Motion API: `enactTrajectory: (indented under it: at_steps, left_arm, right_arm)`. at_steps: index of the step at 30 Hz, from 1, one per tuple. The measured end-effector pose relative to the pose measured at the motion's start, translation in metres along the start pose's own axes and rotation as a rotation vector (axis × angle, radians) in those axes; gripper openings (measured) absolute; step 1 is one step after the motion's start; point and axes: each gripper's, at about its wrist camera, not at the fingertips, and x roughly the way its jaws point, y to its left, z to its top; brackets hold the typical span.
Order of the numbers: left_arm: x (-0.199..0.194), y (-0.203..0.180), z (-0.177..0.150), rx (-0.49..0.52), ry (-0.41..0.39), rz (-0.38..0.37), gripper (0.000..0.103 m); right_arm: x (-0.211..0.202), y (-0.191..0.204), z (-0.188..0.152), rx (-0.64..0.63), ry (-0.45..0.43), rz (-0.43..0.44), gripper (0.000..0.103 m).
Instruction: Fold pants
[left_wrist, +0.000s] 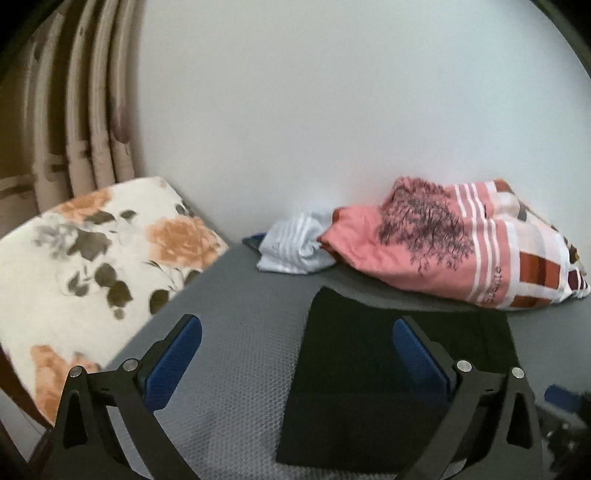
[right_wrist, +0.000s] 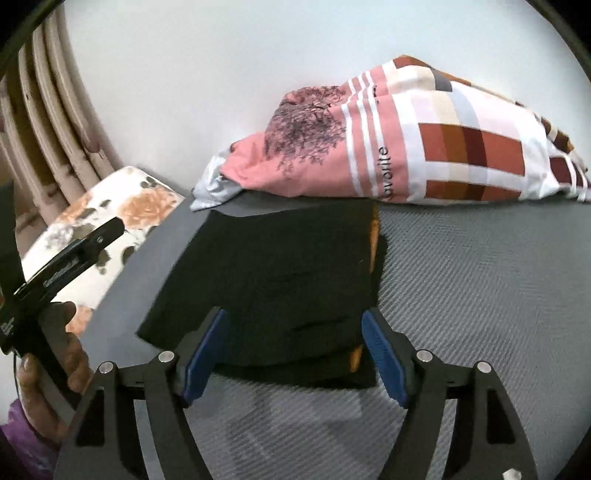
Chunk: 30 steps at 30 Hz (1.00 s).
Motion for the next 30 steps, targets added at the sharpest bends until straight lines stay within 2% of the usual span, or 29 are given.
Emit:
enactTrajectory:
  at_steps: [6,9,14,16,18,22,24,30]
  left_arm:
    - [-0.047,-0.002,0.016,0.013,-0.035,0.017,0.103]
    - [-0.07,0.0,0.02,-0.004,-0.059,-0.002,0.103]
    - [-0.118,0.008,0.019,-0.05,-0.15,-0.047,0.103]
    - [-0.133,0.011,0.018,-0.067,-0.17,-0.043,0.103]
    - [-0.143,0.011,0.019,-0.07,-0.138,-0.032,0.103]
    - [-0.15,0.008,0.017,-0.063,-0.055,-0.058,0.103]
    - [-0.153,0.006,0.012,-0.054,-0.051,-0.053,0.103]
    - [-0.157,0.002,-0.004,-0.027,-0.04,-0.098,0.103]
  right_arm:
    - [-0.028,0.013,-0.001,0.009,-0.022,0.037,0.078]
    - [-0.046,0.018,-0.001,0.008,-0.042,0.041,0.08]
    - [-0.079,0.027,-0.001,-0.008,-0.092,0.05,0.088]
    - [-0.091,0.031,-0.002,-0.013,-0.104,0.052,0.088]
    - [-0.1,0.033,-0.004,-0.016,-0.113,0.053,0.089]
    - [-0.114,0.038,-0.008,-0.017,-0.123,0.054,0.09]
    - [-0.119,0.042,-0.01,-0.03,-0.127,0.044,0.091]
    - [-0.126,0.052,-0.022,-0.068,-0.119,0.004,0.092]
